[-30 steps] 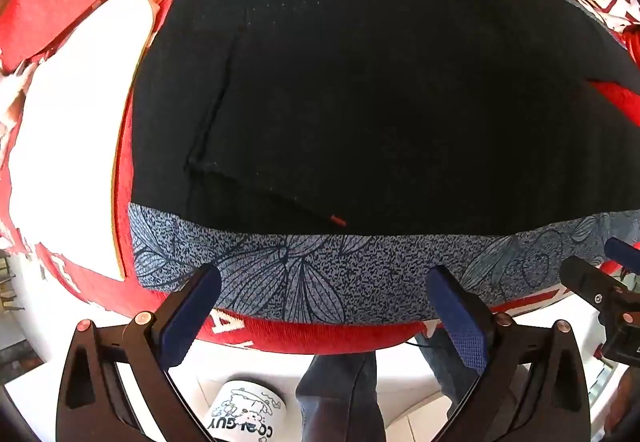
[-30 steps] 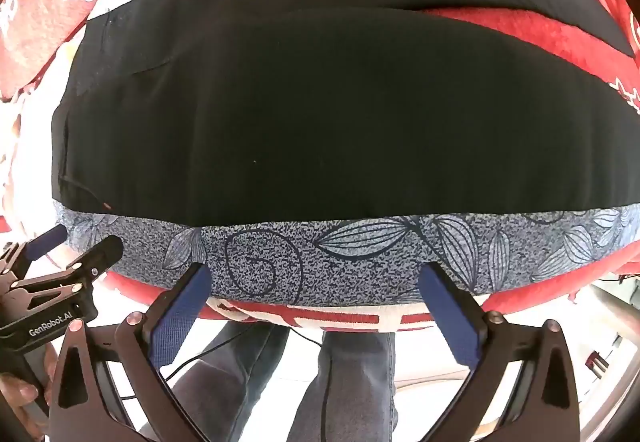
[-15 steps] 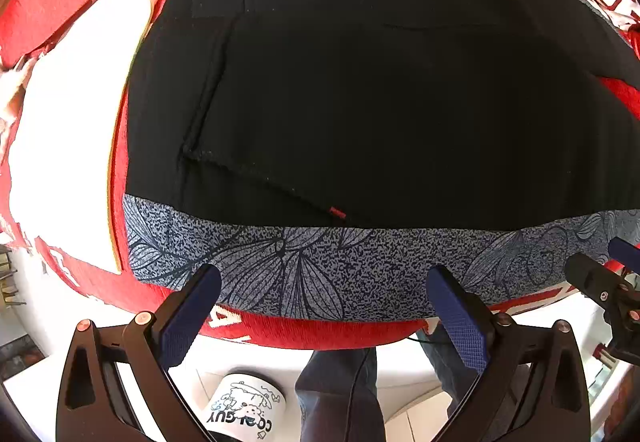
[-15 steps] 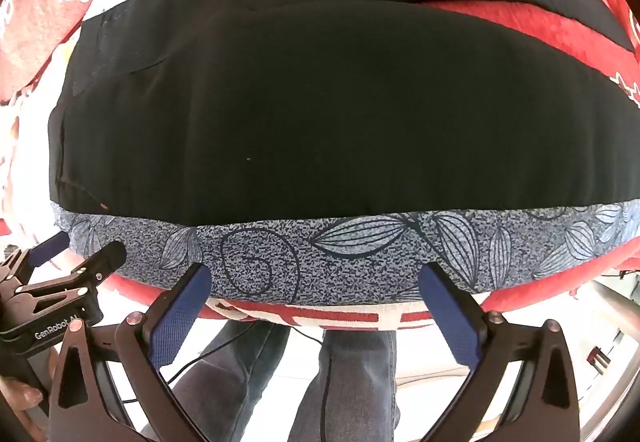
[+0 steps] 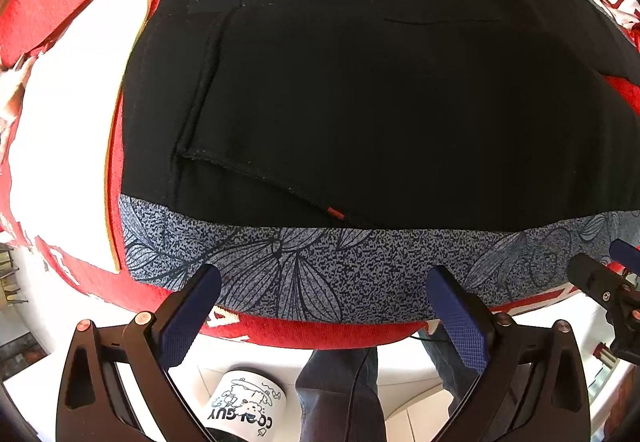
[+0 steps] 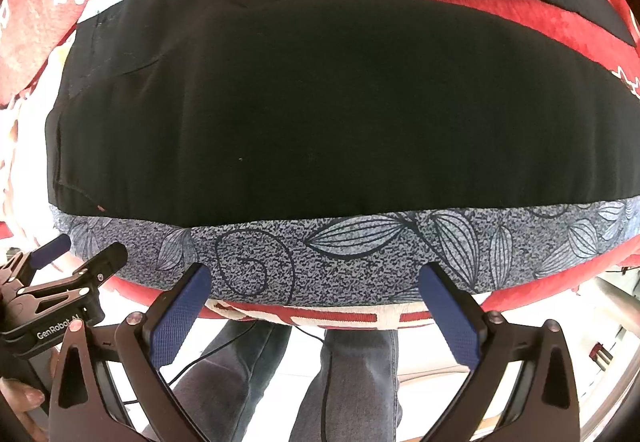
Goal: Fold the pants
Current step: 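Position both grippers open over the grey waistband of the black trousers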
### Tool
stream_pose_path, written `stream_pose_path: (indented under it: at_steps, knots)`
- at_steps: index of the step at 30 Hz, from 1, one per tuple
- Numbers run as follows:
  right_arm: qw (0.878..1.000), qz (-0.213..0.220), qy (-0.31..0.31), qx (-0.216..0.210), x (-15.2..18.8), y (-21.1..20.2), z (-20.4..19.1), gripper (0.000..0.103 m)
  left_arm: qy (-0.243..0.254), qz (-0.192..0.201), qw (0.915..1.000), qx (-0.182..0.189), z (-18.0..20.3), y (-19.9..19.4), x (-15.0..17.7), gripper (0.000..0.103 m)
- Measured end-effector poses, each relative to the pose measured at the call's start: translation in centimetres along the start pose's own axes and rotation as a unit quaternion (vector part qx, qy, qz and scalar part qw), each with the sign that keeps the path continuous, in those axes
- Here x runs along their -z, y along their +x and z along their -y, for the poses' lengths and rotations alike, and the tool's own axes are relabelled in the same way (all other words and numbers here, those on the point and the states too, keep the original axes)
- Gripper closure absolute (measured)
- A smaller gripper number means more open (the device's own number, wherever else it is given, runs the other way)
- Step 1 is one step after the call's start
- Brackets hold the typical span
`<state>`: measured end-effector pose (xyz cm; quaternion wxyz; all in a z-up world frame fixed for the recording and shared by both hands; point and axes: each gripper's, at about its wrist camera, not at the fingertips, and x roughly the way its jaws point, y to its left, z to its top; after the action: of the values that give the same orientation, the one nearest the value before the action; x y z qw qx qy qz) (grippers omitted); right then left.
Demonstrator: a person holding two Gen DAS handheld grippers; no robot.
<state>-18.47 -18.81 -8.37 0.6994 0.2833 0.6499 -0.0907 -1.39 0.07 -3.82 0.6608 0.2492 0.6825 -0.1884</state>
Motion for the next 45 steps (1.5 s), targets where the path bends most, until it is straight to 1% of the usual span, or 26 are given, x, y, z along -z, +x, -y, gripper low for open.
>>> stream_pose_path:
  at_steps: [12, 20, 26, 32, 35, 38, 41, 43, 44, 45]
  knots:
    - [1.0, -0.005, 0.0, -0.004, -0.3, 0.4, 0.1, 0.0, 0.002, -0.007, 1.0, -0.003, 0.4, 0.3, -0.3, 0.0]
    - [1.0, -0.004, 0.001, -0.015, -0.4, 0.3, 0.3, 0.0, 0.002, -0.001, 1.0, -0.004, 1.1, 0.4, -0.2, 0.0]
    - [0.999, 0.0, -0.007, -0.033, -0.4, 0.1, 0.0, 0.0, -0.013, 0.005, 0.9998, -0.011, 1.3, 0.5, 0.4, 0.0]
    - [0.998, -0.003, -0.029, -0.059, 0.0, 0.1, -0.5, 0.0, -0.029, -0.007, 0.9996, -0.001, 1.3, 1.0, 1.1, 0.0]
    - [0.997, 0.001, -0.04, -0.07, 0.2, 0.0, -0.9, 0.0, -0.038, -0.009, 0.9992, -0.006, 1.2, 1.1, 1.6, 0.0]
    - [0.995, -0.009, -0.051, -0.082, 0.3, 0.0, -1.1, 0.0, -0.051, -0.017, 0.9986, -0.003, 0.7, 1.5, 2.3, 0.0]
    - [0.995, -0.024, -0.063, -0.07, 0.5, 0.5, -1.4, 0.0, -0.054, -0.02, 0.9983, -0.005, 0.0, 1.6, 2.8, 0.0]
    - [0.996, -0.022, -0.061, -0.067, 0.6, 0.5, -1.4, 0.0, -0.05, -0.02, 0.9986, -0.006, -0.3, 1.6, 3.1, 0.0]
    - [0.996, -0.021, -0.057, -0.068, 0.8, 0.5, -1.5, 0.0, -0.047, -0.02, 0.9987, -0.008, 0.3, 1.3, 2.8, 0.0]
    - [0.996, -0.019, -0.049, -0.069, 1.2, 0.6, -1.6, 0.0, -0.041, -0.018, 0.999, -0.003, 0.1, 1.3, 3.0, 0.0]
